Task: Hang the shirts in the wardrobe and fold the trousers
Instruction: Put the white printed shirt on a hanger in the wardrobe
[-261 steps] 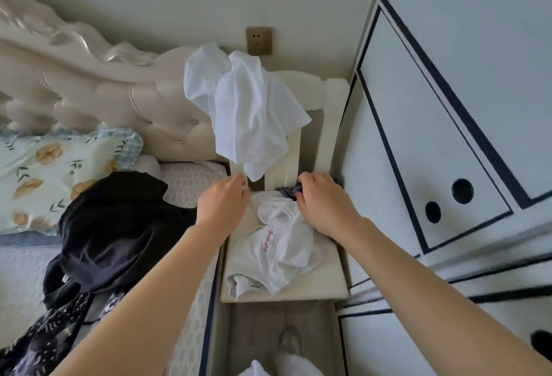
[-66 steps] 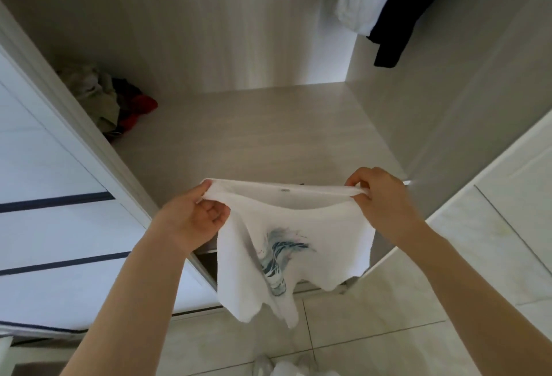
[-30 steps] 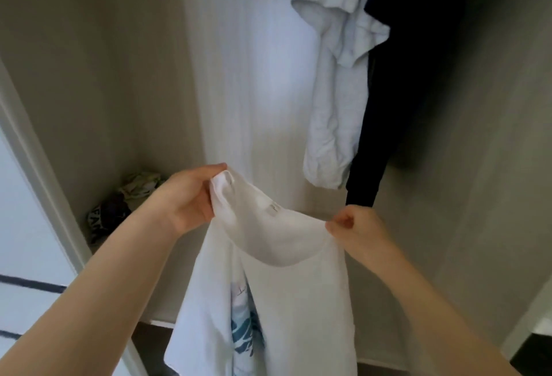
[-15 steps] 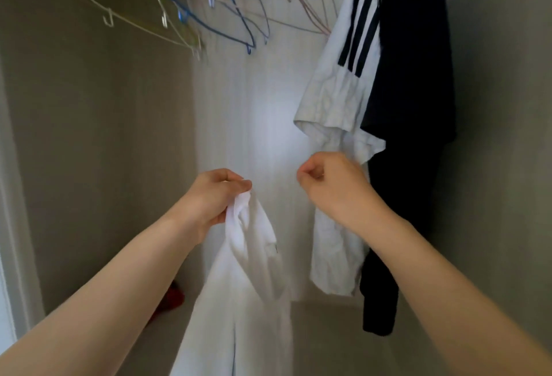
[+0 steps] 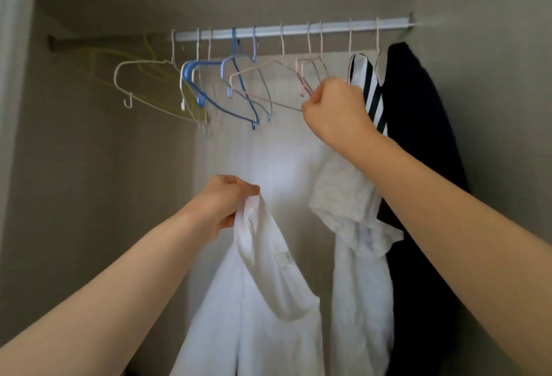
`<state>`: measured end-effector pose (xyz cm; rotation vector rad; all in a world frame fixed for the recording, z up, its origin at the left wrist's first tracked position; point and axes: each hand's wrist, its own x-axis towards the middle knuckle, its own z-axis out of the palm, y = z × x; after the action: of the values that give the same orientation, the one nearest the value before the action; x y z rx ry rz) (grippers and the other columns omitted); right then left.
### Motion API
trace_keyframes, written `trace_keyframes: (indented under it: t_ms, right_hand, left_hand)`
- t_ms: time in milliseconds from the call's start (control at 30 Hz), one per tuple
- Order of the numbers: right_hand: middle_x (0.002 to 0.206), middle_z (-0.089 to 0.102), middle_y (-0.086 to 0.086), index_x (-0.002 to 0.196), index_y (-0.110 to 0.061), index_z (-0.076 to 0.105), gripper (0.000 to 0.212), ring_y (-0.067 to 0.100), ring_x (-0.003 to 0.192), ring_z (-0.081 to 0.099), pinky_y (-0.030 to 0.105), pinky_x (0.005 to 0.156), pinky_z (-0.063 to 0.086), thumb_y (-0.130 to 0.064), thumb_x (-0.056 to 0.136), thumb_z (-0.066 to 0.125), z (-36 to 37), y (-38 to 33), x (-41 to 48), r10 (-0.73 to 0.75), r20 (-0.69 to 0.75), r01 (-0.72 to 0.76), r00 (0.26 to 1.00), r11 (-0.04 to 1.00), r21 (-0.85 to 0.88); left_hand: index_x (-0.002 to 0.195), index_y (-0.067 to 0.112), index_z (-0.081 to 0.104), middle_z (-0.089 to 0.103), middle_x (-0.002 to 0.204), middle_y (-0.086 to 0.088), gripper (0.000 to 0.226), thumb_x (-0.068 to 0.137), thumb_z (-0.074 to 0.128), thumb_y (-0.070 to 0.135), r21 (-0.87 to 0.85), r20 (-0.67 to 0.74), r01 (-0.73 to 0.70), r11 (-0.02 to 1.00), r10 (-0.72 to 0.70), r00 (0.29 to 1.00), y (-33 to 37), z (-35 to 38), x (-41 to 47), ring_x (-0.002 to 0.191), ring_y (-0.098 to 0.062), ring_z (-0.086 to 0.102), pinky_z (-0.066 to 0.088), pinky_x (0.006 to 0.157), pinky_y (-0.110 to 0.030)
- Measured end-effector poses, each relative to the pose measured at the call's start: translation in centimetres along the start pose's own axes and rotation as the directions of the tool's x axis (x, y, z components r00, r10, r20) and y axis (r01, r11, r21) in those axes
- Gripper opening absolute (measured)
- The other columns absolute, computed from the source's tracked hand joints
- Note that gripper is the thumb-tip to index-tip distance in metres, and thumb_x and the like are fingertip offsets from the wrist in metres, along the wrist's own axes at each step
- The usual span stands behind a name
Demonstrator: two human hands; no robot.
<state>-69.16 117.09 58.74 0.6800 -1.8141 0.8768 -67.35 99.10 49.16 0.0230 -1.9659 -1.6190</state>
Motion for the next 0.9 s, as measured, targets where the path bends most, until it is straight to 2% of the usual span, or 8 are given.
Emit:
trace_keyframes:
  t_ms: [233,300,367,433,567,667,800,900]
  right_hand:
    - [0.055,0.041,0.002,0.059,-0.014,0.032,0.04,0.016,0.051,0.037,0.025,0.046,0.029,-0.019,0.098,0.04,-0.4,0.5,5.7,0.122,0.013,-0.123,0.992,0.99,0.069]
    - [0.063,0.053,0.002,0.071,-0.009,0.046,0.037,0.019,0.06,0.047,0.024,0.058,0.036,-0.027,0.101,0.038,-0.4,-0.2,6.9,0.147,0.04,-0.151,0.988,0.983,0.104]
    - [0.101,0.06,0.012,0.115,-0.005,0.057,0.04,0.028,0.09,0.056,0.032,0.081,0.047,-0.036,0.103,0.034,-0.2,-0.8,8.2,0.176,0.089,-0.187,0.98,0.973,0.135]
    - [0.129,0.055,0.013,0.138,-0.004,0.044,0.052,0.03,0.11,0.053,0.039,0.098,0.045,-0.04,0.103,0.032,0.1,-1.3,9.3,0.241,0.125,-0.26,0.963,0.95,0.173]
    - [0.1,0.056,0.005,0.139,-0.006,0.043,0.044,0.018,0.08,0.049,0.031,0.074,0.042,-0.026,0.1,0.039,0.5,-1.5,11.2,0.327,0.193,-0.367,0.925,0.9,0.236]
    - [0.099,0.058,0.002,0.139,-0.01,0.045,0.041,0.02,0.09,0.048,0.036,0.086,0.046,-0.026,0.101,0.041,1.1,-1.2,11.9,0.386,0.263,-0.445,0.884,0.869,0.218]
    - [0.101,0.056,0.004,0.105,-0.012,0.056,0.019,0.023,0.083,0.048,0.04,0.083,0.047,-0.024,0.097,0.043,2.1,-0.8,11.9,0.466,0.284,-0.528,0.838,0.824,0.205]
    - [0.104,0.053,0.008,0.126,-0.01,0.049,0.032,0.025,0.088,0.049,0.044,0.083,0.045,-0.019,0.098,0.037,2.7,-0.3,12.2,0.491,0.265,-0.553,0.83,0.787,0.272]
  left_hand:
    - [0.097,0.002,0.065,0.066,0.08,-0.012,0.013,0.09,0.068,0.012,-0.004,-0.01,-0.038,0.999,0.038,0.999,2.0,0.3,3.0,0.068,-0.024,0.063,0.056,0.065,-0.03]
    - [0.099,0.0,0.065,0.068,0.086,-0.015,0.016,0.09,0.068,0.013,-0.007,-0.017,-0.041,0.999,0.041,0.999,2.3,0.2,3.7,0.072,-0.026,0.065,0.056,0.065,-0.031]
    - [0.101,0.0,0.065,0.068,0.09,-0.017,0.018,0.09,0.068,0.014,-0.008,-0.023,-0.039,0.999,0.039,0.999,2.5,0.2,4.3,0.075,-0.027,0.065,0.056,0.066,-0.031]
    - [0.102,-0.001,0.065,0.068,0.09,-0.017,0.019,0.091,0.068,0.014,-0.013,-0.028,-0.036,0.999,0.035,0.999,2.5,0.1,4.8,0.075,-0.027,0.065,0.056,0.066,-0.031]
    - [0.104,-0.002,0.066,0.069,0.09,-0.017,0.022,0.09,0.069,0.014,-0.021,-0.031,-0.026,0.999,0.025,0.999,2.4,0.1,5.7,0.076,-0.029,0.066,0.058,0.07,-0.033]
    - [0.105,-0.001,0.066,0.069,0.091,-0.016,0.022,0.09,0.069,0.015,-0.021,-0.02,-0.019,1.0,0.018,1.0,2.1,0.2,6.1,0.077,-0.028,0.066,0.057,0.076,-0.035]
    - [0.104,-0.001,0.067,0.069,0.091,-0.016,0.022,0.09,0.069,0.016,-0.016,-0.009,-0.021,1.0,0.021,1.0,1.8,0.2,6.5,0.077,-0.028,0.065,0.057,0.075,-0.034]
    - [0.105,-0.001,0.067,0.069,0.091,-0.015,0.022,0.091,0.068,0.015,-0.009,0.005,-0.018,1.0,0.018,1.0,1.9,0.2,6.6,0.076,-0.027,0.065,0.057,0.071,-0.032]
